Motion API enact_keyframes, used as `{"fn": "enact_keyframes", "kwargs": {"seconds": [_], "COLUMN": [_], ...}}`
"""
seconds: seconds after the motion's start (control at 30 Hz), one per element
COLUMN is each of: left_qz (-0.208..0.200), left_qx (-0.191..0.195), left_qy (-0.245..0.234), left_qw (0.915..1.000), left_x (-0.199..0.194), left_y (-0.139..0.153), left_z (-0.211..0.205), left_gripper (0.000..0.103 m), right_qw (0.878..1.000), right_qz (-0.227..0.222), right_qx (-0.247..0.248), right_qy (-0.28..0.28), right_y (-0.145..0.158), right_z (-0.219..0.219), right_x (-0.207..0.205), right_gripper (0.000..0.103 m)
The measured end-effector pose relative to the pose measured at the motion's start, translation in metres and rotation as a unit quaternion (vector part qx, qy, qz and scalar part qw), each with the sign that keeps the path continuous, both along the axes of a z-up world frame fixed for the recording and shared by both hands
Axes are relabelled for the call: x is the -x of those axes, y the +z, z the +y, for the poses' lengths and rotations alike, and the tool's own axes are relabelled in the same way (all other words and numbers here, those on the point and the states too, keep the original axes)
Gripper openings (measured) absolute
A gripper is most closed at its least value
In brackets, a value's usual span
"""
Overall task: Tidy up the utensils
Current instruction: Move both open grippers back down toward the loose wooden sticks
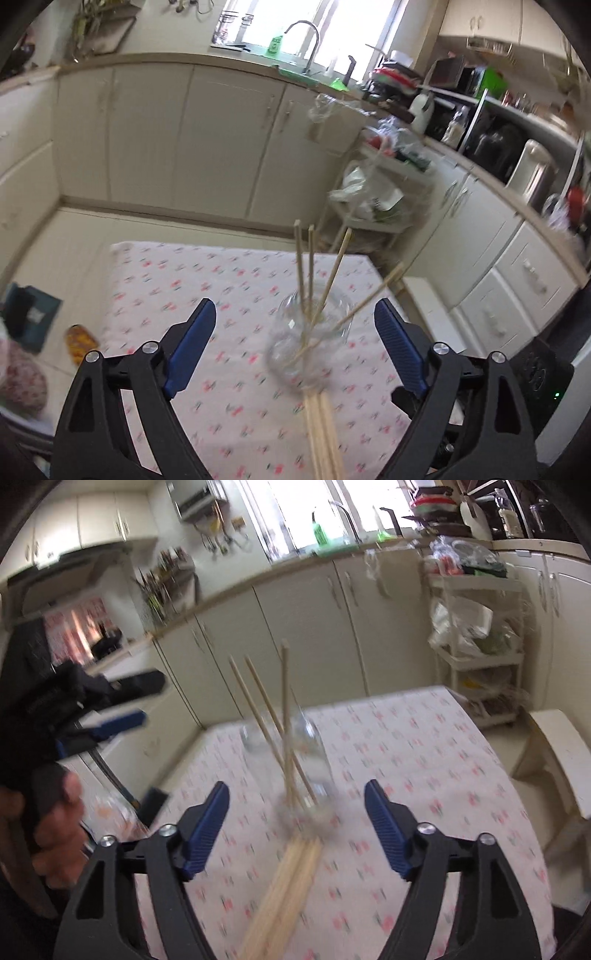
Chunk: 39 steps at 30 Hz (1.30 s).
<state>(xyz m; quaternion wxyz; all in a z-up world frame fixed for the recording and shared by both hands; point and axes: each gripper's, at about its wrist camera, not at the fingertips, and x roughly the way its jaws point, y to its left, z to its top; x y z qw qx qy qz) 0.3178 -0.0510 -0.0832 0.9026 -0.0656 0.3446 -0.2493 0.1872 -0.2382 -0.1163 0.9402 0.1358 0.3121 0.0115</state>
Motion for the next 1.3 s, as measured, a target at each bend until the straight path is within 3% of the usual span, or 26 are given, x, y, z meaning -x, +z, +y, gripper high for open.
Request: {"fn": "enact_keyframes", "kwargs": {"seconds": [0.13,0.23,0.4,0.5,0.8,1.0,1.3], "left_qz": [0.005,0.026,0.066,0.069,0.073,0.085,0.089], "left_qx": [-0.056,-0.055,-0.039,-0.044,-0.070,-0.099,-0.158], "left_qy": [0.039,0.063,0.109,0.123,0.114,0.101,0.065], "left_qw": [0.9977,0.9962,0.9911,0.9889,0.9884,0.9863,0.9813], "left_x": [0.056,0.082,0.109,0.123,0.140,0.119,0.076], "left_y": [-0.004,-0.011,-0.025,-0.028,-0.037,-0.064,-0.108], "left_z": [0.010,0.022,0.045,0.054,0.047,0.026,-0.033], "left_gripper": [0.086,0.086,0.086,0.086,0.086,0.086,0.086], "right_qw": [0.998,0.996,0.994,0.993,0.988,0.984,0.976], "right_qz": [0.056,0.082,0.104,0.118,0.144,0.158,0.160], "right_qx": [0.021,0.021,0.033,0.023,0.050,0.071,0.097], "right_qy": [-0.010,-0.013,0.004,0.013,0.014,0.051,0.115], "right_y": [-0.020,-0.033,-0.050,-0.061,-0.081,-0.091,-0.086], "right_z": [0.006,0.009,0.022,0.031,0.055,0.053,0.016], "right_x": [0.037,0.053,0.057,0.051,0.013,0.004,0.011], "right_gripper": [0.077,0.076,0.032,0.022,0.017,0.015,0.011]}}
